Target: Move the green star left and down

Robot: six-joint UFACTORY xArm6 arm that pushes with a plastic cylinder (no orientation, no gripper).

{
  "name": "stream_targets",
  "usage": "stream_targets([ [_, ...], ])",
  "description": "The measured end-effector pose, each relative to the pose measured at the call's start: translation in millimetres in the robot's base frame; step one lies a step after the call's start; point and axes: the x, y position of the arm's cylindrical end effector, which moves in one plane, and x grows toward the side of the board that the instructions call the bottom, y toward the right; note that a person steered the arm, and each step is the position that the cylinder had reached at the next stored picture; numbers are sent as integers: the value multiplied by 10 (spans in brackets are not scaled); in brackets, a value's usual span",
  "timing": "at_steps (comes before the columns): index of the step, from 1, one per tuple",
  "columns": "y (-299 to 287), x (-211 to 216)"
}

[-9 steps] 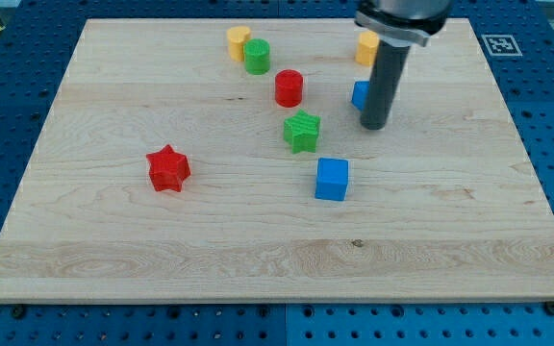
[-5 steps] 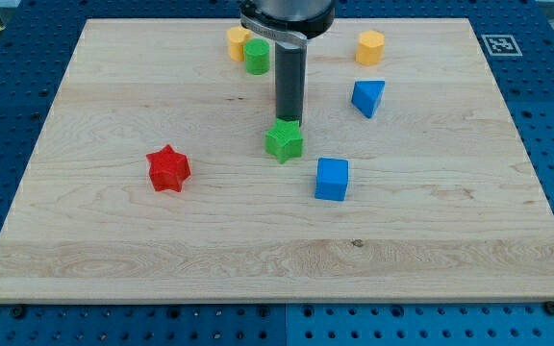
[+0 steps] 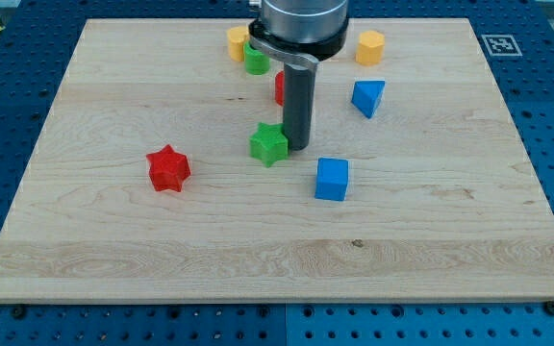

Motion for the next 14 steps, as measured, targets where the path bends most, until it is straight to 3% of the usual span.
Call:
stream_targets([
  [4, -77, -86],
  [6, -302, -361],
  [9, -408, 0],
  [14, -399, 81],
])
